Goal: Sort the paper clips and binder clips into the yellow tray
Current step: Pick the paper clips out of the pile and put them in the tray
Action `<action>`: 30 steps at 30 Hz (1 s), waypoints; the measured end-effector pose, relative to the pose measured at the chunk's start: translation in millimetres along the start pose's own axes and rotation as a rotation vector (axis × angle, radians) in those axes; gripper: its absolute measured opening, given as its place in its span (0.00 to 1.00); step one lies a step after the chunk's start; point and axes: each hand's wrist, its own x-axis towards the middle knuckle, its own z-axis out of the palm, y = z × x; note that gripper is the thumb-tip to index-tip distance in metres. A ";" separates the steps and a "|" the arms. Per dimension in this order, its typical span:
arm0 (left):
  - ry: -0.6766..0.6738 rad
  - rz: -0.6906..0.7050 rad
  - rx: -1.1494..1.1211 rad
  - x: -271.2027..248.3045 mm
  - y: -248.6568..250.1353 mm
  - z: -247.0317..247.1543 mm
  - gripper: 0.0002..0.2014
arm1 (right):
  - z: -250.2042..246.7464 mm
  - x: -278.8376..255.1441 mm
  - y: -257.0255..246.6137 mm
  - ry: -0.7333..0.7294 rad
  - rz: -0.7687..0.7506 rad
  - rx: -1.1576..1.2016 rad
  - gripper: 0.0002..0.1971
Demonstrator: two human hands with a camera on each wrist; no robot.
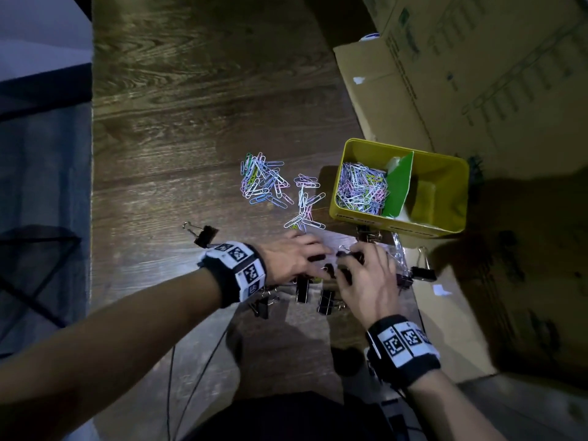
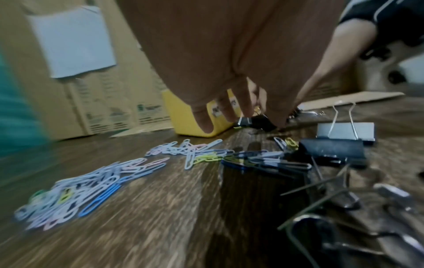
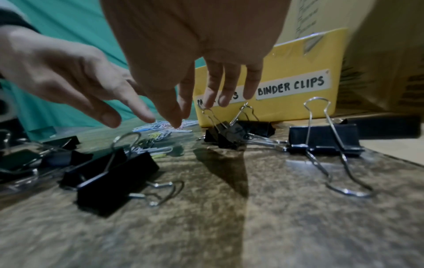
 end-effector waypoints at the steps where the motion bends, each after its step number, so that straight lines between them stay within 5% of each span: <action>1: -0.036 0.032 0.050 5.6 -1.8 -0.9 0.28 | 0.8 -2.2 -0.3 0.022 -0.018 0.016 0.06; 4: 0.012 0.182 0.126 13.9 -11.8 3.1 0.24 | 5.4 -7.6 -6.3 -0.023 -0.148 0.164 0.09; 7: 0.013 0.294 0.174 13.5 -23.6 14.2 0.19 | 14.6 -12.5 -13.2 -0.247 -0.328 0.242 0.16; 10: -0.003 0.225 0.136 9.8 -39.6 19.8 0.23 | 20.4 -16.3 -16.6 -0.385 -0.363 0.158 0.18; 14: -0.090 0.064 0.172 -0.3 -61.0 18.4 0.30 | 20.7 -22.6 -9.3 -0.322 -0.284 0.207 0.14; 19: 0.177 -0.025 0.060 -8.3 -80.1 15.2 0.22 | 11.1 -10.0 -4.9 -0.393 -0.190 0.242 0.12; 21: 0.392 -0.150 -0.043 -9.9 -97.7 14.2 0.20 | 7.8 9.8 -12.1 -0.373 -0.174 0.272 0.11; 24: 0.616 -0.536 -0.234 -8.2 -125.4 11.2 0.30 | 3.9 47.4 -30.6 -0.371 -0.119 0.255 0.15; 27: 0.483 -0.888 -0.426 -4.9 -145.5 9.4 0.37 | 8.9 74.0 -48.6 -0.409 -0.057 0.187 0.30; 30: 0.268 -0.956 -0.457 1.4 -148.3 12.9 0.34 | 19.6 94.5 -63.0 -0.439 -0.062 0.193 0.43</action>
